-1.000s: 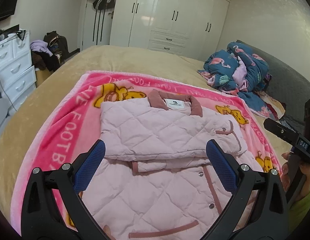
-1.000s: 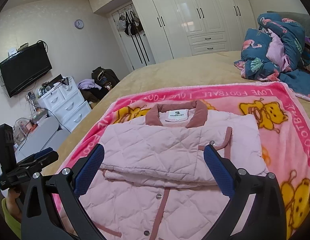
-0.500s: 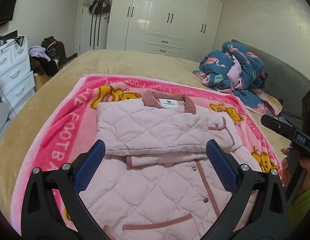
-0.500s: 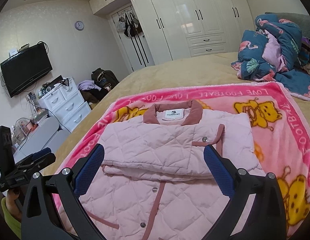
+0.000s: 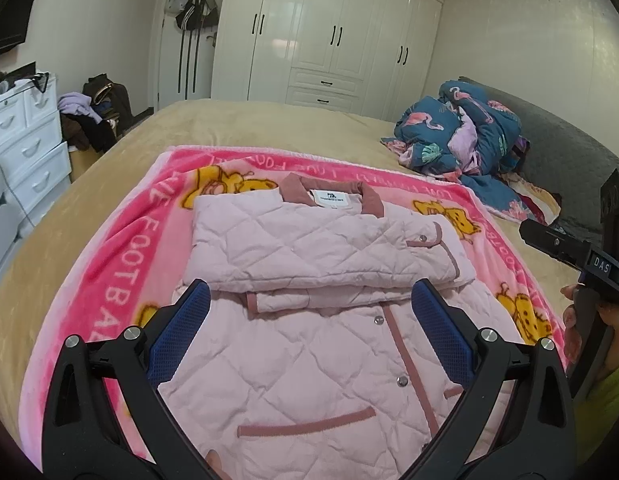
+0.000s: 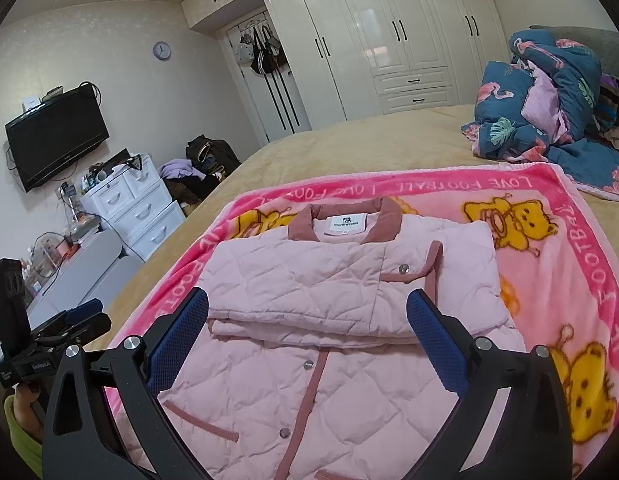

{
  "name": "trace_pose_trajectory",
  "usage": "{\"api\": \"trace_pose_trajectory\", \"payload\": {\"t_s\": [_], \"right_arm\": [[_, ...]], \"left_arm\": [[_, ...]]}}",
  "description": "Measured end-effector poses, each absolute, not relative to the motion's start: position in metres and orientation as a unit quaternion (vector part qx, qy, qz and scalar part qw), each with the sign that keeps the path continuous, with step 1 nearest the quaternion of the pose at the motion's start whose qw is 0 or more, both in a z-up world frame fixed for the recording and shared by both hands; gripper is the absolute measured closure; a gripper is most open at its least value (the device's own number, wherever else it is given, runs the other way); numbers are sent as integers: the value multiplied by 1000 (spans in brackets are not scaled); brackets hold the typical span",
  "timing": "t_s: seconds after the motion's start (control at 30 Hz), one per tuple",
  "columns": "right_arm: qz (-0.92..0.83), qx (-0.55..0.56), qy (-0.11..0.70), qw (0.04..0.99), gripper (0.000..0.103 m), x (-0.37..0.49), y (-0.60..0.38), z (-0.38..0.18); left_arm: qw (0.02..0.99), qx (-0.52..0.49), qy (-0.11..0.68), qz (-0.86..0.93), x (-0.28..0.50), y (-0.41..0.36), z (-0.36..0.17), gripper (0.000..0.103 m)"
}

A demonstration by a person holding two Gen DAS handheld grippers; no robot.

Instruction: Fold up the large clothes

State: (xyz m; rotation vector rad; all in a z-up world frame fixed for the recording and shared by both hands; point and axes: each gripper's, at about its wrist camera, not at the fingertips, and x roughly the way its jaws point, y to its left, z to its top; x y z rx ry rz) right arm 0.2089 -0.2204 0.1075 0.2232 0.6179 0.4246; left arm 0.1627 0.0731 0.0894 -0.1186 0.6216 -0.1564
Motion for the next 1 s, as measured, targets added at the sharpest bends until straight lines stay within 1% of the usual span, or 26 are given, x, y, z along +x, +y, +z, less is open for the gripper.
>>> {"api": "trace_pose_trajectory", "payload": {"t_s": [1.0], "right_arm": [[199,98,344,912,4,158,-252,71]], "left_arm": [[929,-25,367,-38,108,62,42,8]]}}
